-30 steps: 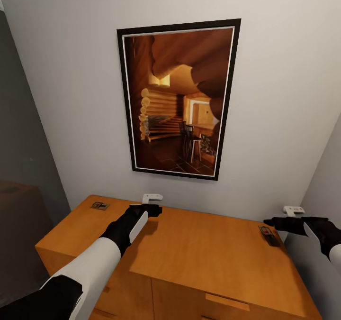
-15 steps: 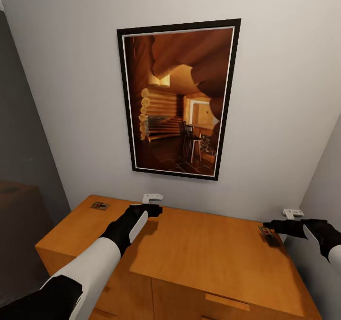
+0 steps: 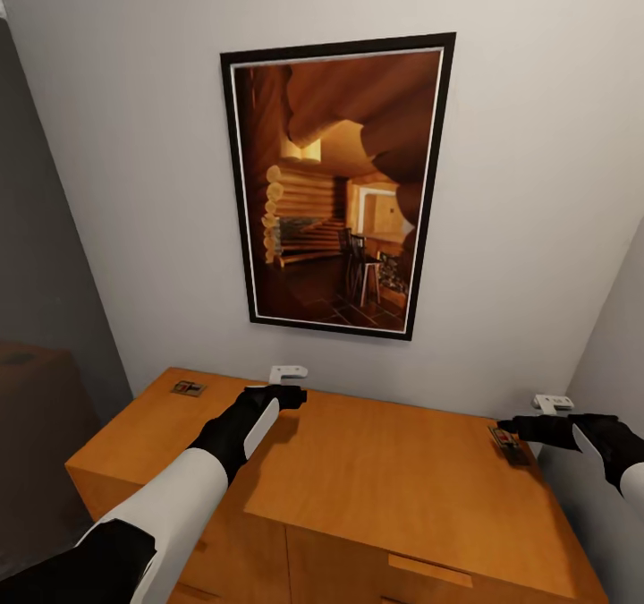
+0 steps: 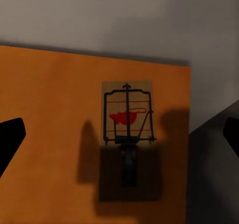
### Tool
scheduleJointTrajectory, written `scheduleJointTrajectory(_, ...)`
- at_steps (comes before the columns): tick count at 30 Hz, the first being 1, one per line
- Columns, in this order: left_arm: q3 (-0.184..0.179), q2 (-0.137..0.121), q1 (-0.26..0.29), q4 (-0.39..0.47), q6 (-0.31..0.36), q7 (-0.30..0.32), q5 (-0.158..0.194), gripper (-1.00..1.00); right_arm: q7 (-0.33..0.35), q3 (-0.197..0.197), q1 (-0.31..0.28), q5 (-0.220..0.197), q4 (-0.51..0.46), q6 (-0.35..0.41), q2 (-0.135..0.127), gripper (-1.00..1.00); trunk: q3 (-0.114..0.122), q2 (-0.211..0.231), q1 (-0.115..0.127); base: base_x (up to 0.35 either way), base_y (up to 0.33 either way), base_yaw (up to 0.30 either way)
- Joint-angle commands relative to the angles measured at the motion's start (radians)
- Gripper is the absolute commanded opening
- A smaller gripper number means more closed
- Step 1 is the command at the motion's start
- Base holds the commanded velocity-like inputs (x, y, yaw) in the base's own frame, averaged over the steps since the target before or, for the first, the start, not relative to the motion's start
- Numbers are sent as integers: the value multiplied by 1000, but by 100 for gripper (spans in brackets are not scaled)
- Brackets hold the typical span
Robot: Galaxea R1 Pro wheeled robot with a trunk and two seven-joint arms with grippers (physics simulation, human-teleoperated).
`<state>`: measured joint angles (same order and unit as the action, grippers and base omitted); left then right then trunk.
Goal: Take the four mousetraps from the cabinet in the bathroom and place them on the bathroom floor. Make sure all four end up on the same floor surface, and ensure that at least two of them are either under or directly next to the same bathroom sink.
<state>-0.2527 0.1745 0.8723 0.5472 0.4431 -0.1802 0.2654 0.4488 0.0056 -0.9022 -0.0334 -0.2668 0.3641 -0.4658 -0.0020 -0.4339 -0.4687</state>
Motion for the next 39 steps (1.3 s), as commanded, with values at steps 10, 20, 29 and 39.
scheduleJointTrajectory(10,-5,0,-1,1,3,-8,11,100,2,0,0,-3,-2,7,-1,100,-32,-71,-39,0,0,0)
scheduleJointTrajectory(20,-5,0,-1,1,3,-9,11,100,2,1,0,-6,-1,7,-1,100,-41,-92,-50,0,0,0)
scheduleJointTrajectory(29,-5,0,-1,1,3,-11,11,100,2,2,0,-6,0,8,-1,100,-70,-155,-85,0,0,0)
scheduleJointTrajectory(39,-16,0,-1,1,4,-13,11,100,1,2,0,-7,1,16,-1,100,-91,-204,-112,0,0,0)
